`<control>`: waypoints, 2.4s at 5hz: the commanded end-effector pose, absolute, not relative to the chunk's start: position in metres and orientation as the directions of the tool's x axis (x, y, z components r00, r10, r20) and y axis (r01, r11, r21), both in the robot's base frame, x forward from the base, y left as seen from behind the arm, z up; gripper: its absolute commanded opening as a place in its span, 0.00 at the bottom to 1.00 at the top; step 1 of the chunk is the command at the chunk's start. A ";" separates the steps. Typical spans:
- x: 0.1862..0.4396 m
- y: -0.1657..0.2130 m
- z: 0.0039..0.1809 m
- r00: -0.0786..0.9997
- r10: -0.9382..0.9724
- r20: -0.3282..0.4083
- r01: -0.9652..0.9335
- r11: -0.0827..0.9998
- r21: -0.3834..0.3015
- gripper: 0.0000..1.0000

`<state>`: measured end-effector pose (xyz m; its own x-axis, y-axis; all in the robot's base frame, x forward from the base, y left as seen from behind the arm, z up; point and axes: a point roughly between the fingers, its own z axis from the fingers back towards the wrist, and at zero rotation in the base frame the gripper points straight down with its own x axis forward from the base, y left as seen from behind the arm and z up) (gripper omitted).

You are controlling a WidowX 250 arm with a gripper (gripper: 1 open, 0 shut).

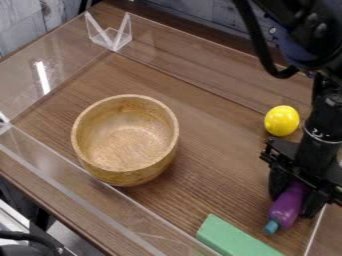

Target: Put the purple eggplant in the brown bowl

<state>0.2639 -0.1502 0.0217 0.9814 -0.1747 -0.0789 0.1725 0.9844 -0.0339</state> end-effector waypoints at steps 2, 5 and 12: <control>0.269 -0.144 0.070 0.990 -0.142 -0.012 0.141 0.989 -0.041 0.00; 0.270 -0.125 0.142 0.999 0.002 0.048 -0.001 1.000 -0.011 0.00; 0.209 0.075 0.127 0.975 0.223 -0.004 -0.222 0.974 0.034 0.00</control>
